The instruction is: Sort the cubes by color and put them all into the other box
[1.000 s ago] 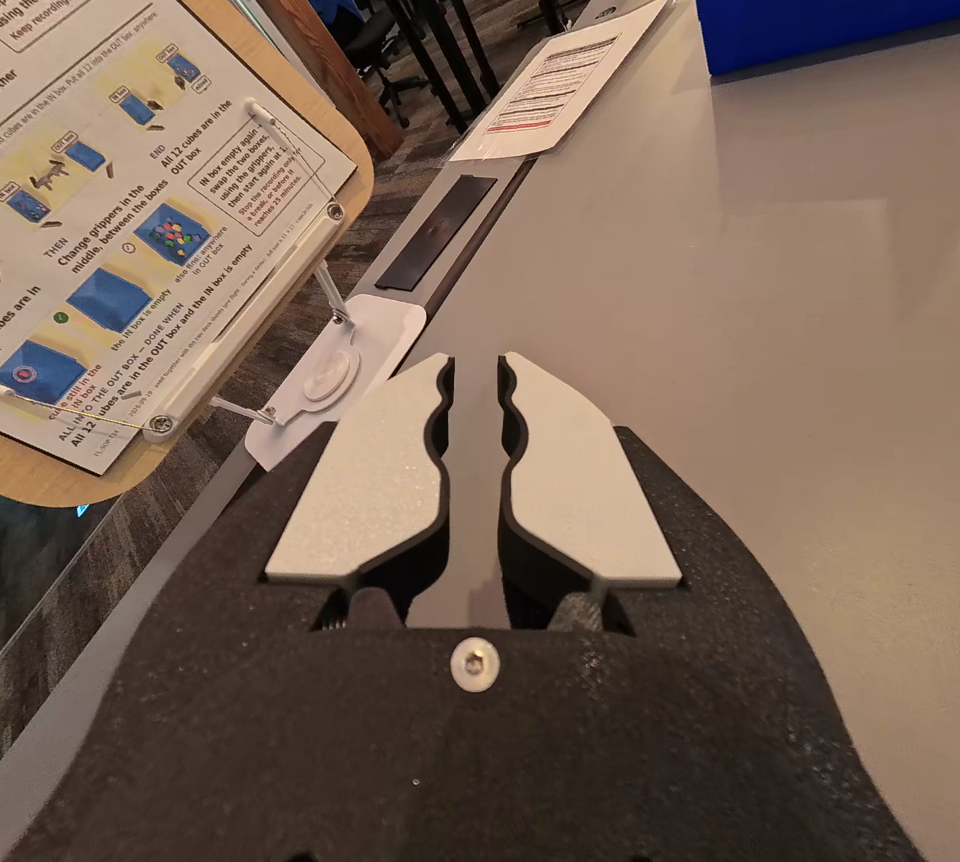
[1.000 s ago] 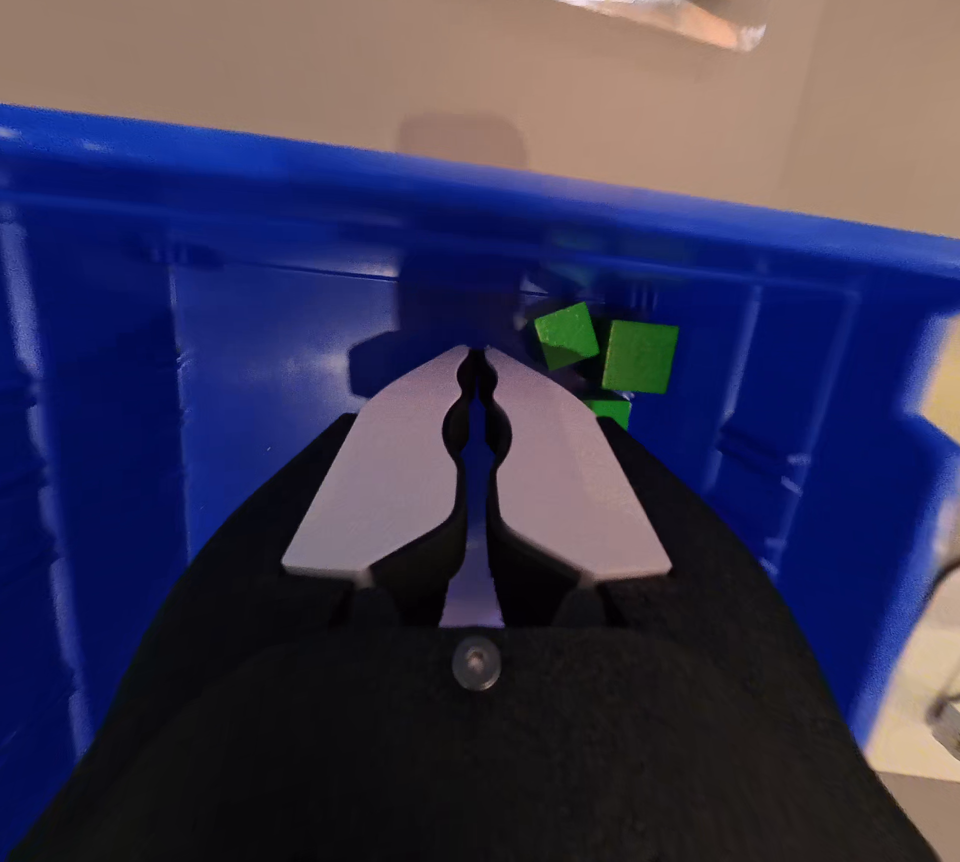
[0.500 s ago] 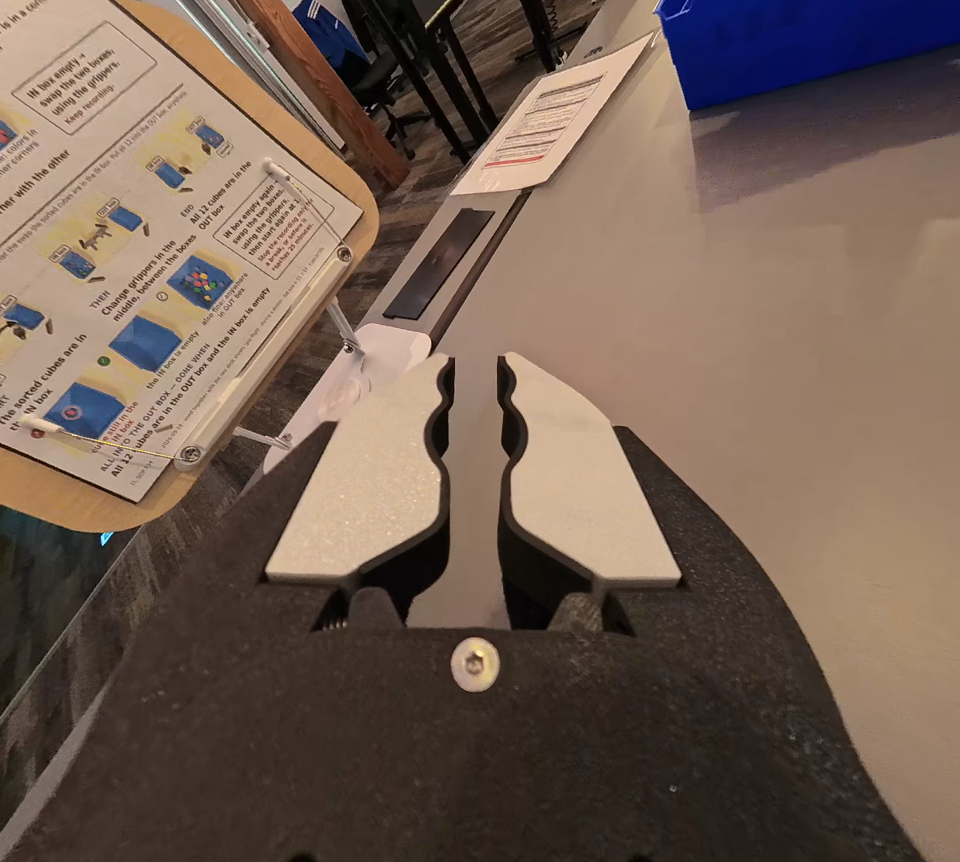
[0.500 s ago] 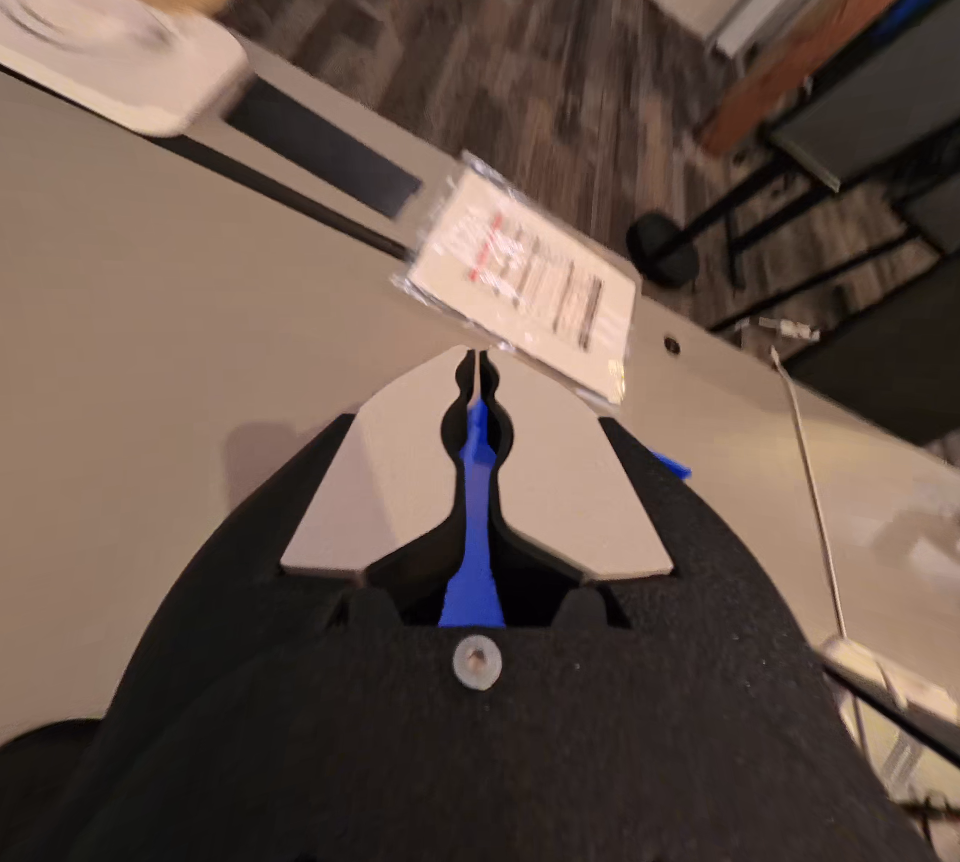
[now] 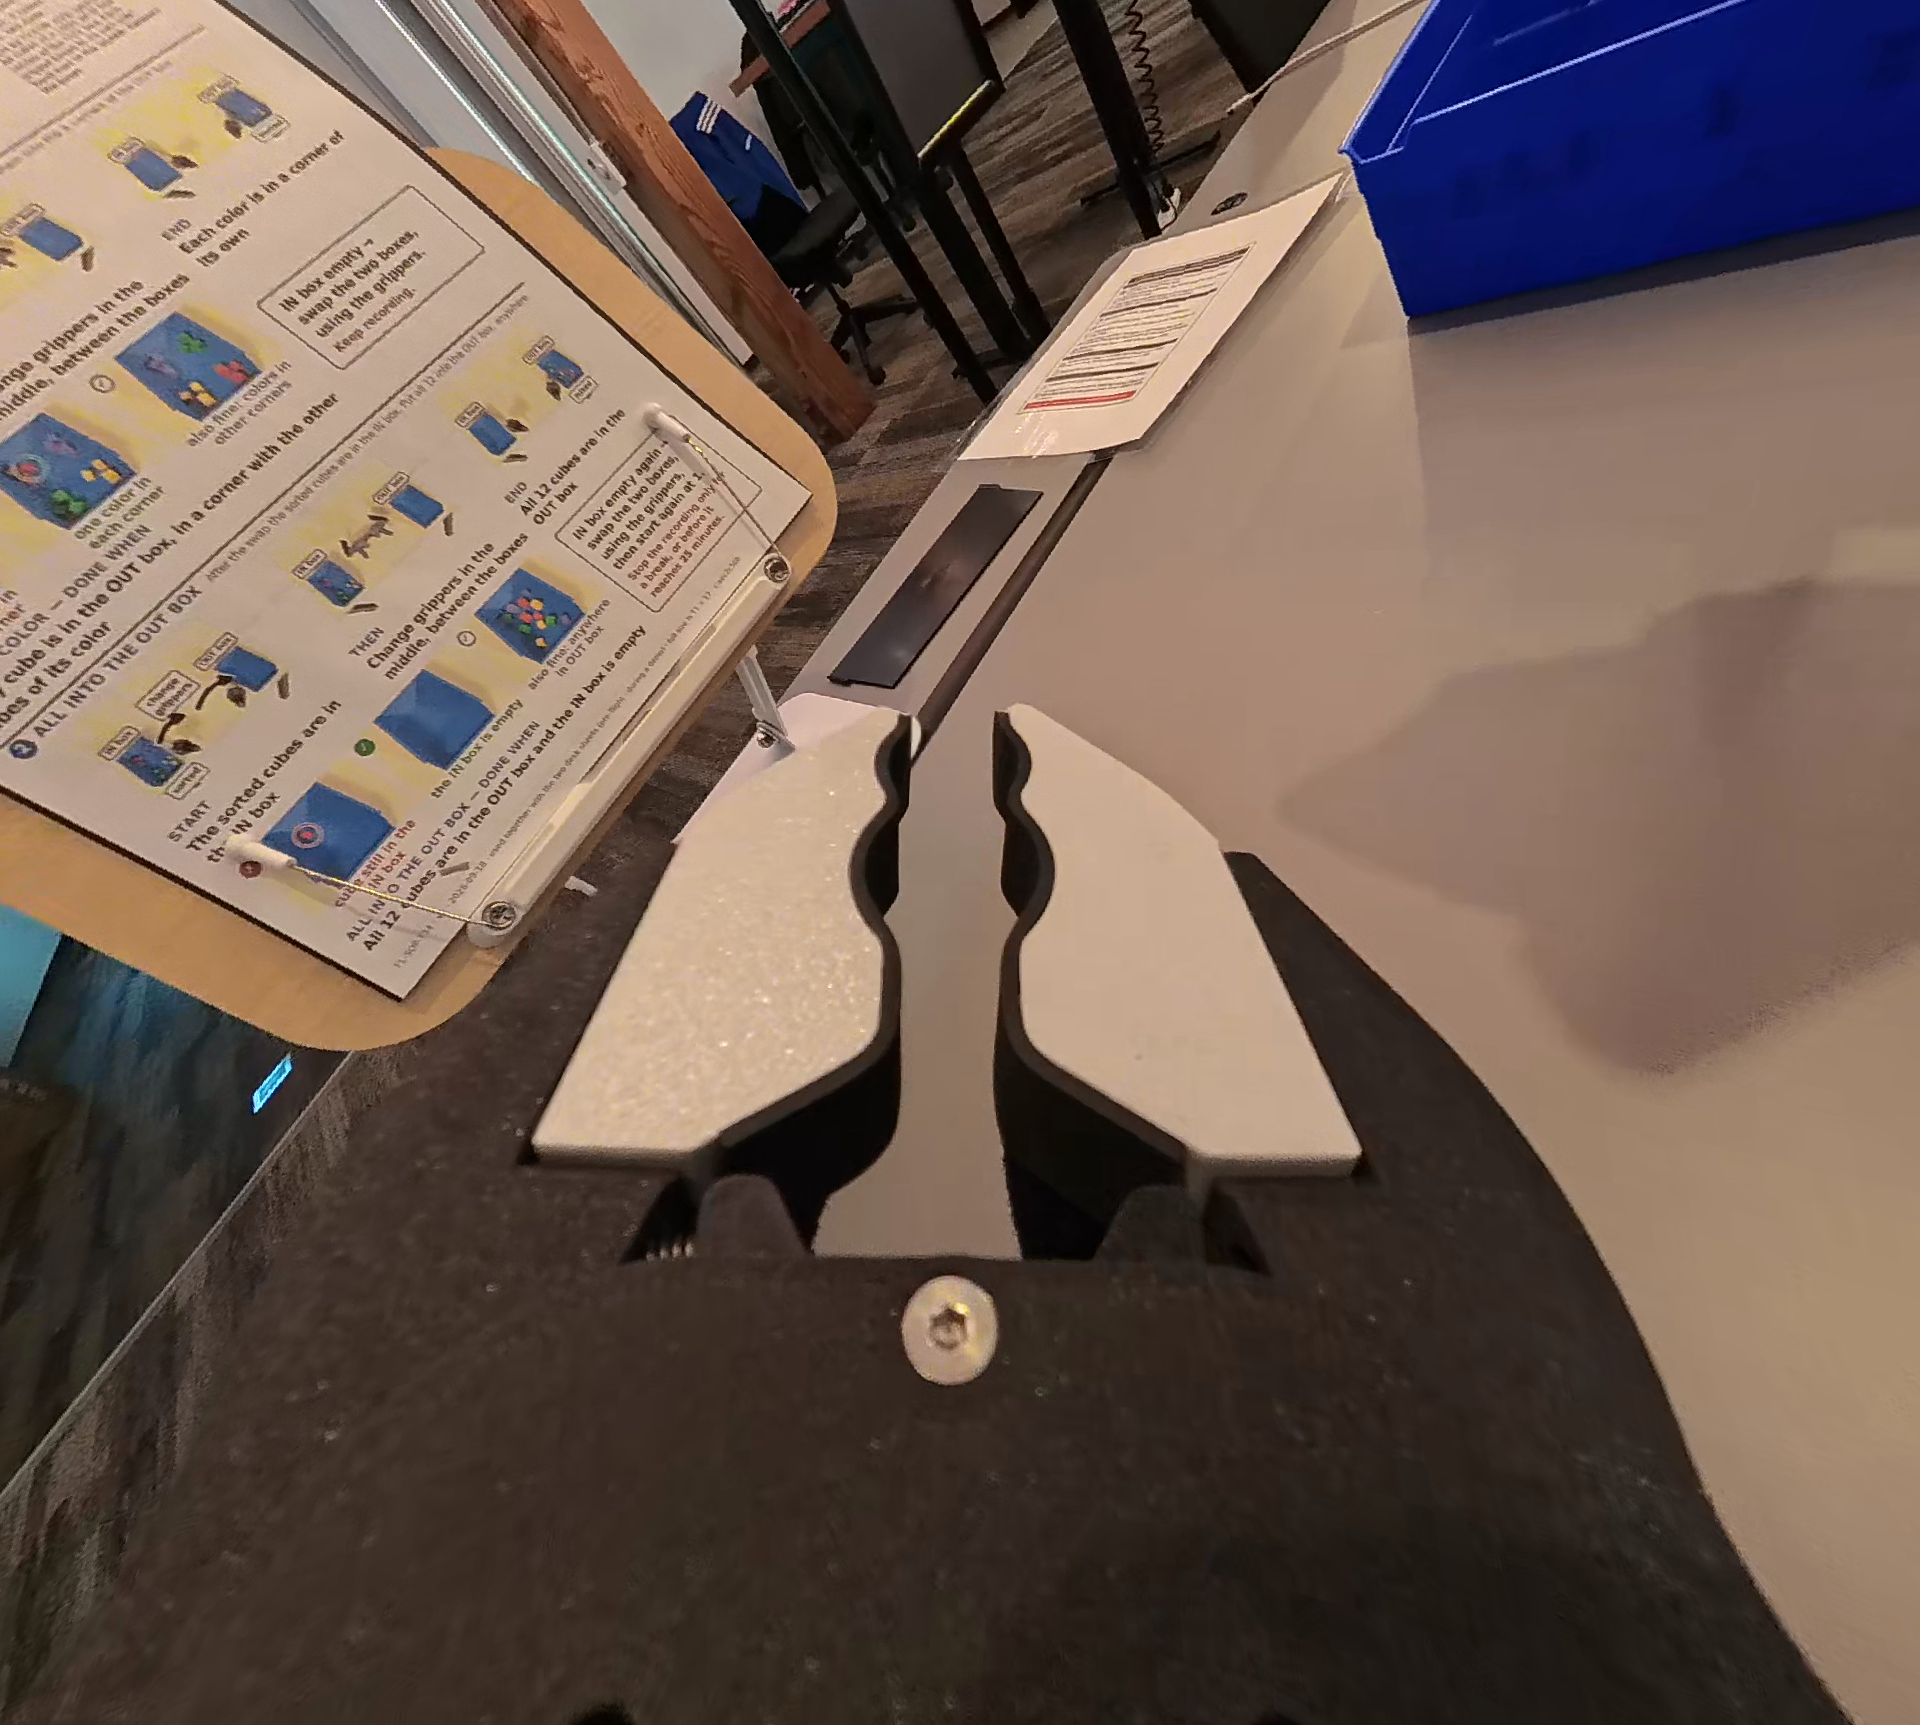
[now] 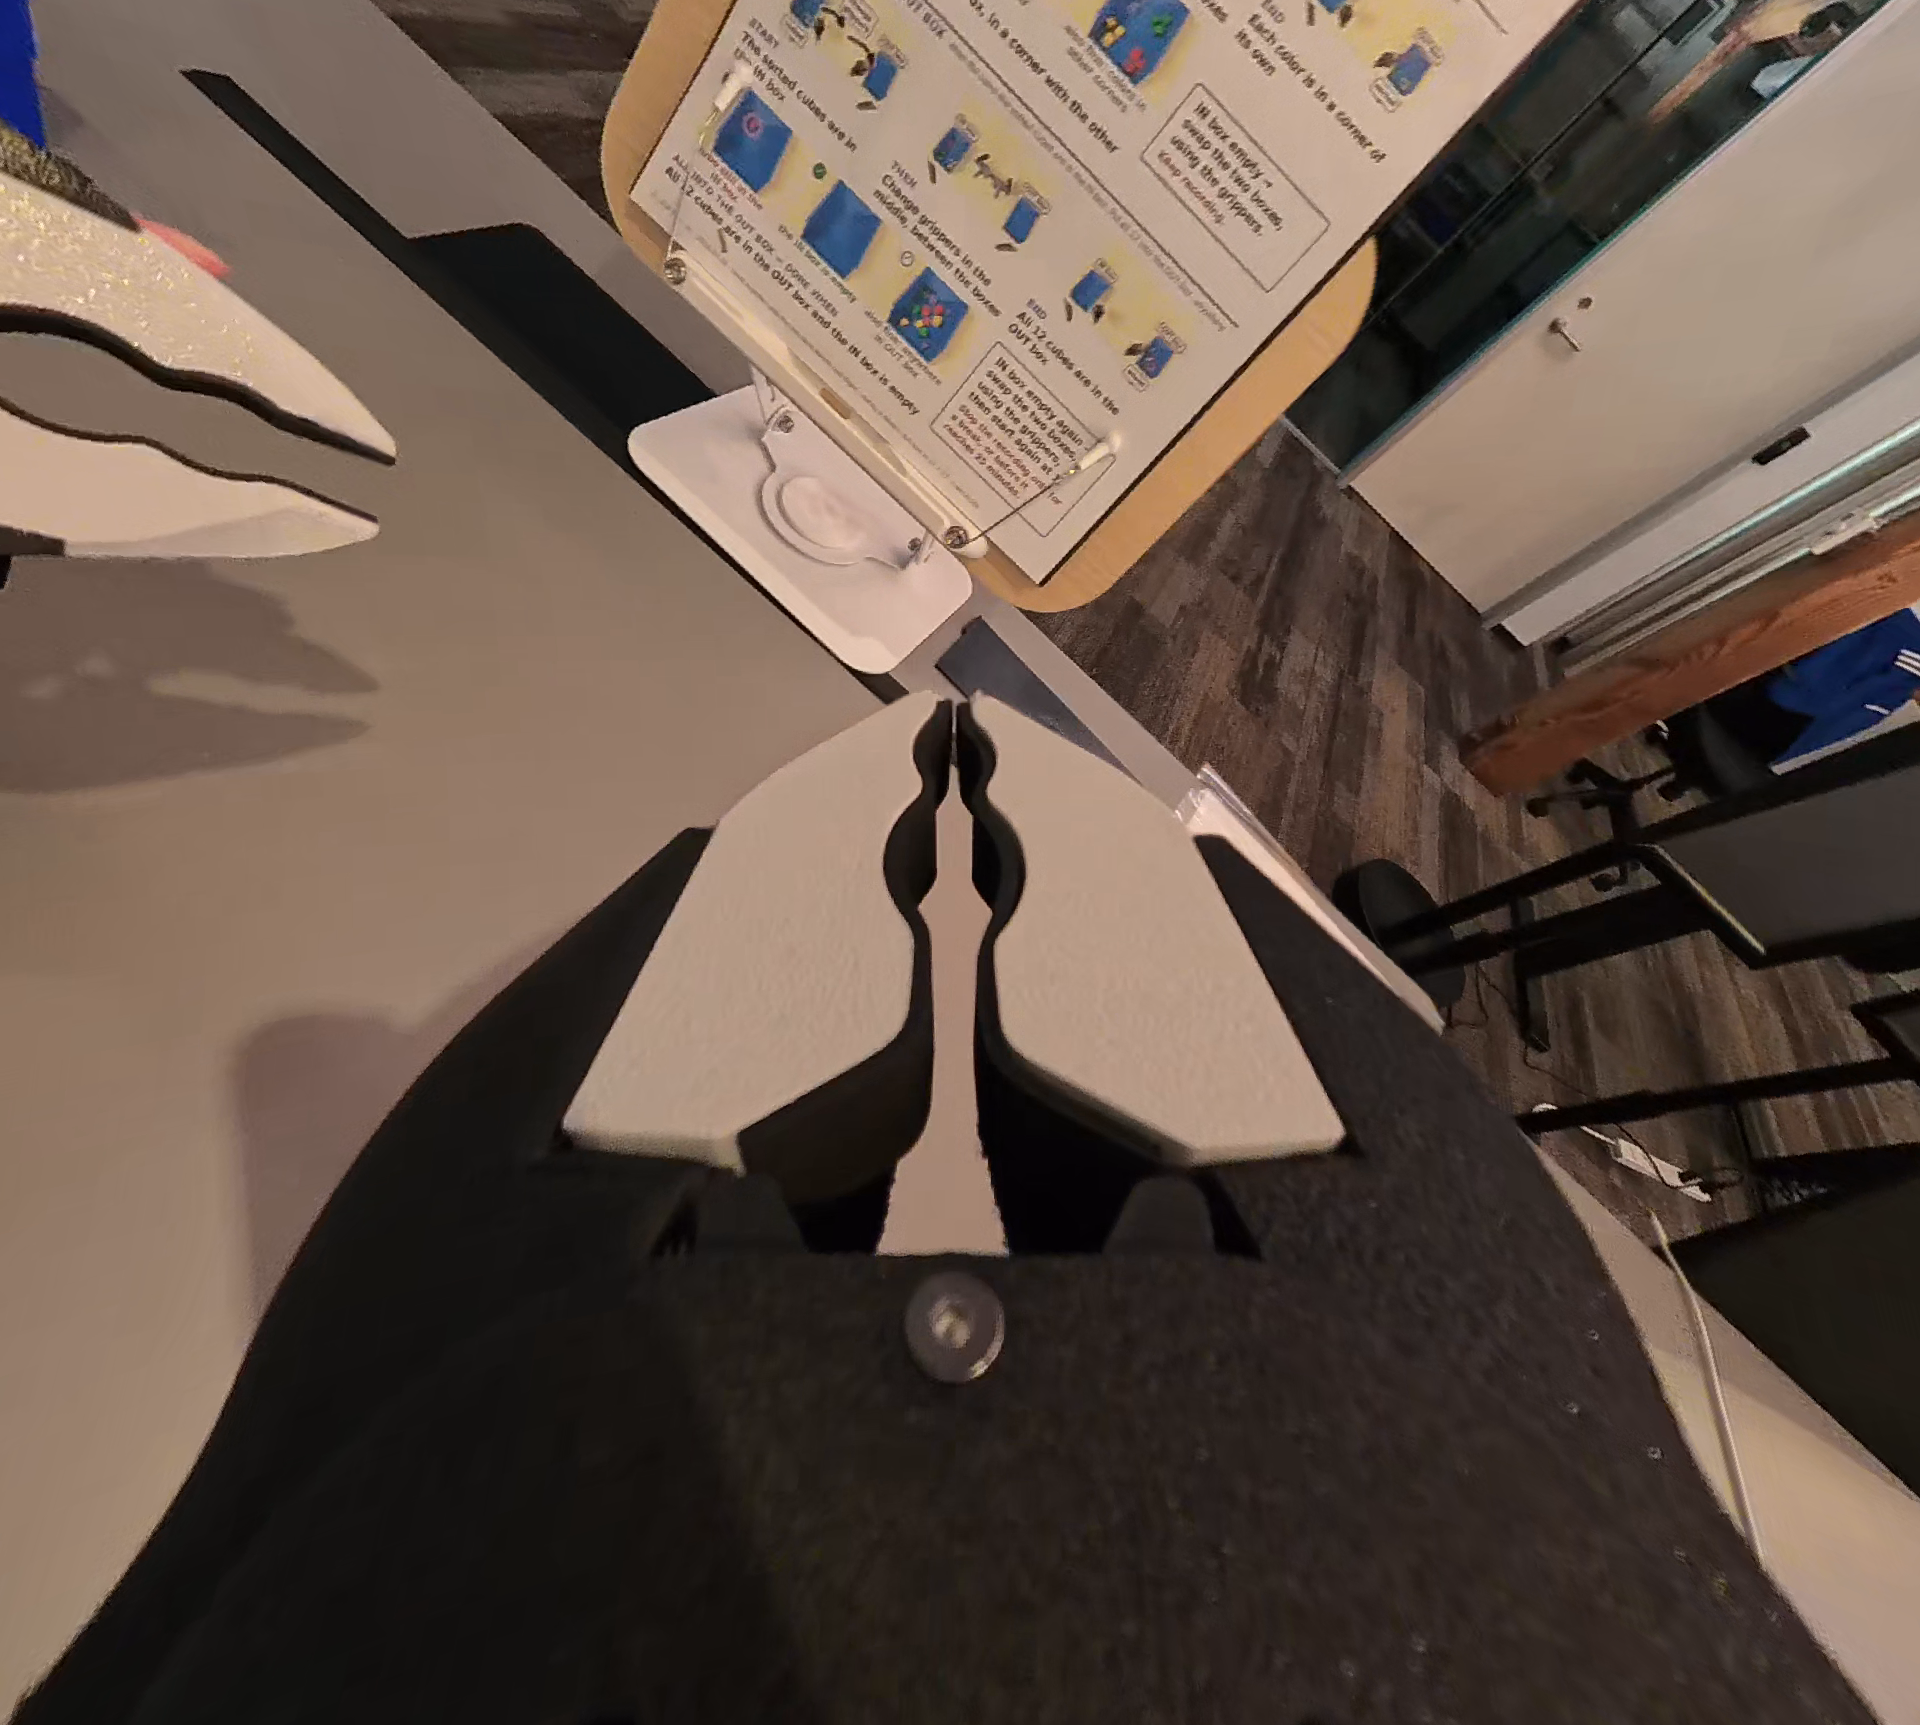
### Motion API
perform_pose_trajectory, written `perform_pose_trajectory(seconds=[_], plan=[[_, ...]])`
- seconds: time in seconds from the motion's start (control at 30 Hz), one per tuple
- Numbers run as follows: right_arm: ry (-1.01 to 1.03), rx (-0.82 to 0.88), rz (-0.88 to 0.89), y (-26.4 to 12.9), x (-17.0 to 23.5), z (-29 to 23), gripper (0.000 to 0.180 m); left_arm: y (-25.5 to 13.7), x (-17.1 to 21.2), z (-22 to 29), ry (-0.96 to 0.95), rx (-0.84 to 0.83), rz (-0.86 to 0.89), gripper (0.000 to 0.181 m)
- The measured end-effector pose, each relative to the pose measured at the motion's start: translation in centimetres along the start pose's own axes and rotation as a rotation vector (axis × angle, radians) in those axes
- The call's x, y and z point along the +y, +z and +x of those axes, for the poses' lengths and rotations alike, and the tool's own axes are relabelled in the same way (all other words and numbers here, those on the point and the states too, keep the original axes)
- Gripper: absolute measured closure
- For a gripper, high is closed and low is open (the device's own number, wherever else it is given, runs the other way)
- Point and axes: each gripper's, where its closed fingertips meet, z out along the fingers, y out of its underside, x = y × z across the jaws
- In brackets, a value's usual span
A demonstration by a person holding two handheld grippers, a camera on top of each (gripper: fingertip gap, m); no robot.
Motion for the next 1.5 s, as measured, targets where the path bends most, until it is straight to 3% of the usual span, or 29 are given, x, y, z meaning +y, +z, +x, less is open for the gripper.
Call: perform_pose_trajectory(seconds=[0.23, 0.43, 0.63, 0.83, 0.93, 1.03, 1.3, 1.5], plan=[[-0.018, -0.042, -0.067, 1.9, 2.2, -1.3, 0.179, -1.9, -0.9, -2.0, 0.019, -0.071, -0.009, 0.166], [-0.015, -0.114, -0.094, 3.0, 2.9, -2.6, 0.178, -9.5, 0.2, -8.3, 0.089, -0.287, -0.198, 0.166], [-0.036, -0.156, -0.151, 3.8, 4.1, -2.7, 0.177, -23.5, 10.3, -17.0, -0.027, -0.526, -0.655, 0.168], [0.011, -0.176, -0.192, 4.6, 5.6, -1.8, 0.176, -33.3, 22.3, -16.0, -0.336, -0.487, -0.98, 0.167], [0.039, -0.163, -0.219, 4.9, 6.6, -0.9, 0.175, -34.6, 26.0, -13.2, -0.55, -0.389, -1.006, 0.171], [0.068, -0.167, -0.223, 4.9, 6.9, -0.4, 0.174, -35.1, 28.8, -10.2, -0.776, -0.259, -1.071, 0.161], [0.073, -0.185, -0.268, 5.0, 8.2, -0.6, 0.173, -34.5, 32.5, -8.1, -0.836, -0.083, -1.264, 0.135], [0.05, -0.205, -0.295, 5.1, 8.7, -1.1, 0.173, -34.5, 34.3, -7.5, -0.775, -0.021, -1.422, 0.132]])
